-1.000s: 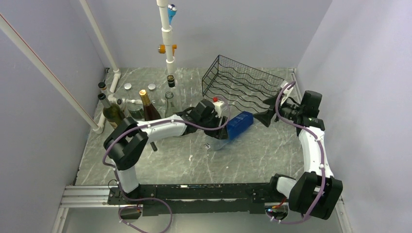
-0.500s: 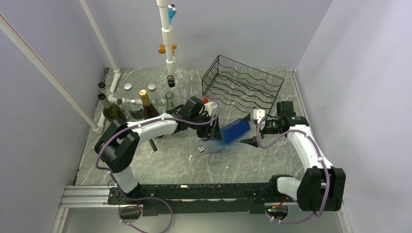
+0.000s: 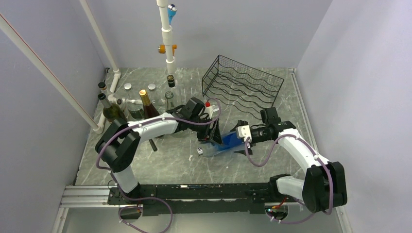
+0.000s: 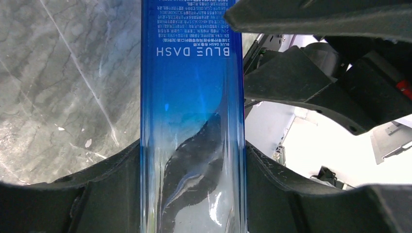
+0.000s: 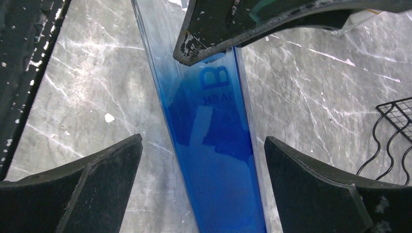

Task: Take the wine bottle off the wine rack
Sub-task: Pick up the wine bottle from the wine rack.

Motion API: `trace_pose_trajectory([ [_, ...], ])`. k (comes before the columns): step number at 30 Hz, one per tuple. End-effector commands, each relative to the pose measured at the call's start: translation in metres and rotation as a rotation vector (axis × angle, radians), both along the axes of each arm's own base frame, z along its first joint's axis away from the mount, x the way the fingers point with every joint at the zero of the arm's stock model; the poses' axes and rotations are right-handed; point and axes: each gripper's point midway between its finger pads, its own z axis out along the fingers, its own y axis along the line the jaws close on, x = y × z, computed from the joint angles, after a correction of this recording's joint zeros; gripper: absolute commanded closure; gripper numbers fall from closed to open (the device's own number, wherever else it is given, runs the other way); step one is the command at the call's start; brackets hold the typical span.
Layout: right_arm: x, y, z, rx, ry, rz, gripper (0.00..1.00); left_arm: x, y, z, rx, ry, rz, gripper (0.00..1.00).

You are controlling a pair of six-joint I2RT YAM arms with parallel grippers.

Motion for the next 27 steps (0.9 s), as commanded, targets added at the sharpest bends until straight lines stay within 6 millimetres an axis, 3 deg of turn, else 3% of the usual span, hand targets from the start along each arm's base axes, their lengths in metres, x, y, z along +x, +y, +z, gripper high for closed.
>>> trace_pose_trajectory([
  [1, 0.013, 0.007, -0.008, -0.034, -0.089, 0.015, 0.00, 0.000, -0.020, 0.050, -0.163, -0.025, -0.075, 1.00],
  [20, 0.009, 0.024, -0.036, -0.133, -0.095, 0.059, 0.04, 0.000, -0.031, 0.058, -0.228, 0.015, -0.097, 1.00],
  [27, 0.006, 0.030, -0.044, -0.165, -0.080, 0.080, 0.15, 0.000, -0.032, 0.059, -0.236, 0.022, -0.105, 1.00],
])
